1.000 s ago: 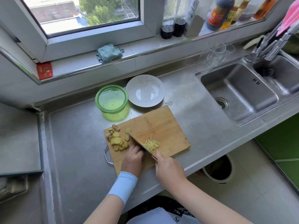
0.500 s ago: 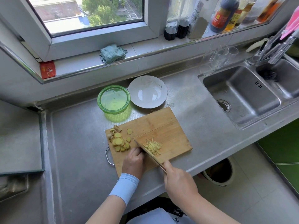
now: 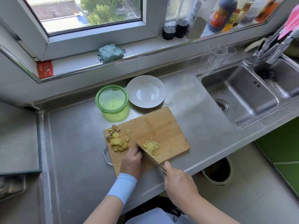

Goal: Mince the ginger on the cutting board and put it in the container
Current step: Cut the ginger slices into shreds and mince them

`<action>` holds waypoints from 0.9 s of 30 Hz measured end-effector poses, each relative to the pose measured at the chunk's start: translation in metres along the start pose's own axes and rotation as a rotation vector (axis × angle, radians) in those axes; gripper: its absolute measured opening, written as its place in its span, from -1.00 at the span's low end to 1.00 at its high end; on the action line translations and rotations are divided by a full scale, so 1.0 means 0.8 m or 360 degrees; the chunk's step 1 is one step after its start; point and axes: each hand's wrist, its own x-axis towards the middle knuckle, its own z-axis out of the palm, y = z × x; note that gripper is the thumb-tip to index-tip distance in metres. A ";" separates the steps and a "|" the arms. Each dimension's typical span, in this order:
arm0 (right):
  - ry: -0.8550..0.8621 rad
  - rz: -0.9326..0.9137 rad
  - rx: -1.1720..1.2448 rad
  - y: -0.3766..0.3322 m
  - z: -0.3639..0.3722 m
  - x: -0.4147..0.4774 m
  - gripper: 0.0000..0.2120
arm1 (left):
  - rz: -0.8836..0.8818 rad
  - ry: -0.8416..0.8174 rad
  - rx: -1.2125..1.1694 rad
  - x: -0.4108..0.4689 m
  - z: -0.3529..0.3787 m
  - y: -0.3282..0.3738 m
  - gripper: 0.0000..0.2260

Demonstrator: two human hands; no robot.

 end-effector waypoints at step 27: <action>0.0097 -0.0067 0.0038 -0.016 0.003 0.036 -0.81 | -0.0021 0.0014 0.0018 -0.003 -0.001 -0.006 -0.84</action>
